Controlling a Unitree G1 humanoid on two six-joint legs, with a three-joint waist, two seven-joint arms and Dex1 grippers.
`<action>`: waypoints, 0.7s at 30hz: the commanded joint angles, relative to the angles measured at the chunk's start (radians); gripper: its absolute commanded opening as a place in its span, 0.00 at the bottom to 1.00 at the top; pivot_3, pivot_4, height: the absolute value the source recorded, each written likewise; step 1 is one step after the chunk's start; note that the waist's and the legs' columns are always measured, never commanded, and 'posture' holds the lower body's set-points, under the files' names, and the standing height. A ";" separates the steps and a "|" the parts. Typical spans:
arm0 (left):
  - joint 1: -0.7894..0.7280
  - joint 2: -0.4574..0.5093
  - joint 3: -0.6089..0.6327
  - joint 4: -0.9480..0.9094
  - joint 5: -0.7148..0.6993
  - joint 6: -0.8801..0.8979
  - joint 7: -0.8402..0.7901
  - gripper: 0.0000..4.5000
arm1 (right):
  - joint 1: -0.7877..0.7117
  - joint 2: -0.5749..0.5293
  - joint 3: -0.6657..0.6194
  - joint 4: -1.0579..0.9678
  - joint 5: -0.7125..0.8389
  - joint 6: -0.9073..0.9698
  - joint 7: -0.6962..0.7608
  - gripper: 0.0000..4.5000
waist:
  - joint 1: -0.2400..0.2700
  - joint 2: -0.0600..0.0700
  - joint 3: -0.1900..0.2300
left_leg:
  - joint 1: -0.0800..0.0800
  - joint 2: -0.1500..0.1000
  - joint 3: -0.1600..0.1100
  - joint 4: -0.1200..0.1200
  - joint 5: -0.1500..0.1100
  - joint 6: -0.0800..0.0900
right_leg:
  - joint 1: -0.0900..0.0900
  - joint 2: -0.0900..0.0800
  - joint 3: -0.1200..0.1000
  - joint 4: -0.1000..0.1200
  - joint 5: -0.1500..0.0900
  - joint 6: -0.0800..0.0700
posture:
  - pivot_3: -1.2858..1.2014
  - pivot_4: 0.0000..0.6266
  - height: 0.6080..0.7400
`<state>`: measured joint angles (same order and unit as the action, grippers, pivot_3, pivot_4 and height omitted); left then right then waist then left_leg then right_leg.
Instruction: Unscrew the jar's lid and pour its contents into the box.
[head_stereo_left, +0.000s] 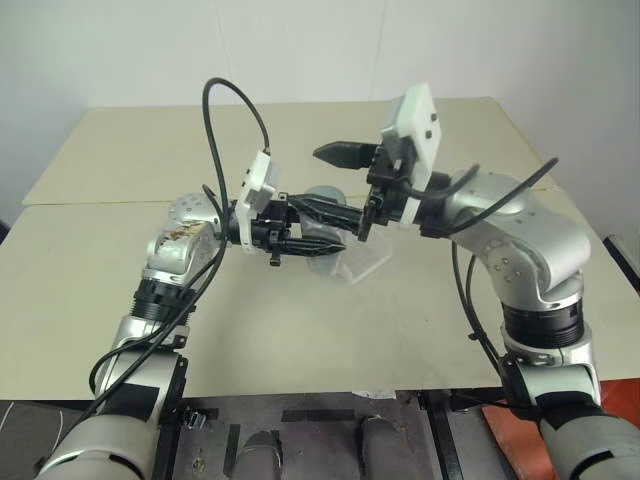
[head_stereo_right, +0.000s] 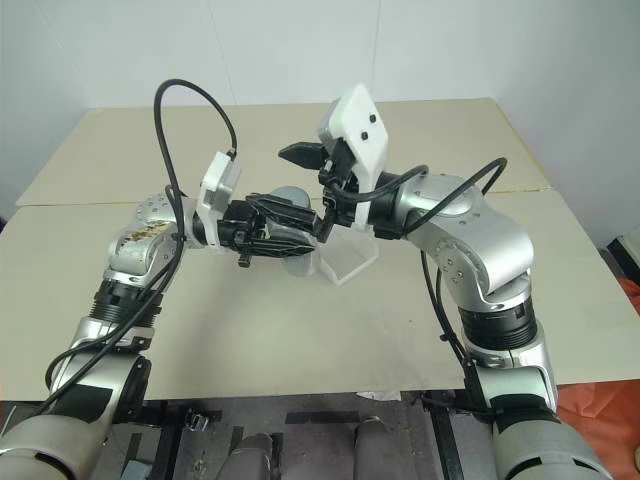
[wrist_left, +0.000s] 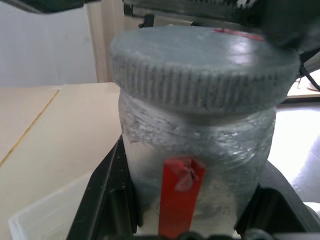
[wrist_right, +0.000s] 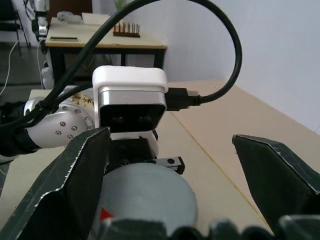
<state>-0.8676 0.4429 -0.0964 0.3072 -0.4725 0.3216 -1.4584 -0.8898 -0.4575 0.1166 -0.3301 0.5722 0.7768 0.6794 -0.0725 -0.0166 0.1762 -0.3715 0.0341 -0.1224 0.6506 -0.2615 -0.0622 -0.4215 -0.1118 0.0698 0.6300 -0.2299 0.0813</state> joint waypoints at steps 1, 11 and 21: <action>-0.020 0.006 0.020 -0.024 -0.007 -0.027 -0.009 0.43 | -0.025 0.006 0.008 -0.017 -0.013 -0.013 0.005 1.00 | 0.000 0.000 0.000 | 0.000 0.000 0.000 0.000 0.000 0.000 | 0.000 0.000 0.000 0.000 0.000 0.000 | 0.52 0.24 1.00; -0.013 0.022 0.028 -0.022 -0.002 -0.034 0.000 0.43 | -0.012 -0.008 -0.003 -0.064 0.018 0.011 0.033 1.00 | 0.000 0.000 0.000 | 0.000 0.000 0.000 0.000 0.000 0.000 | 0.000 0.000 0.000 0.000 0.000 0.000 | 0.52 0.24 1.00; -0.015 0.030 0.033 -0.033 -0.012 -0.029 0.004 0.43 | -0.003 -0.004 0.011 -0.009 -0.037 0.006 0.005 1.00 | 0.000 0.000 0.000 | 0.000 0.000 0.000 0.000 0.000 0.000 | 0.000 0.000 0.000 0.000 0.000 0.000 | 0.52 0.24 1.00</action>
<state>-0.8674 0.4639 -0.0941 0.3045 -0.4721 0.3044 -1.4529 -0.8880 -0.4564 0.1441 -0.3274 0.5494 0.7898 0.6954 -0.0722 -0.0166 0.1762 -0.3715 0.0341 -0.1226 0.6506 -0.2615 -0.0621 -0.4216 -0.1118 0.0698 0.6301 -0.2299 0.0813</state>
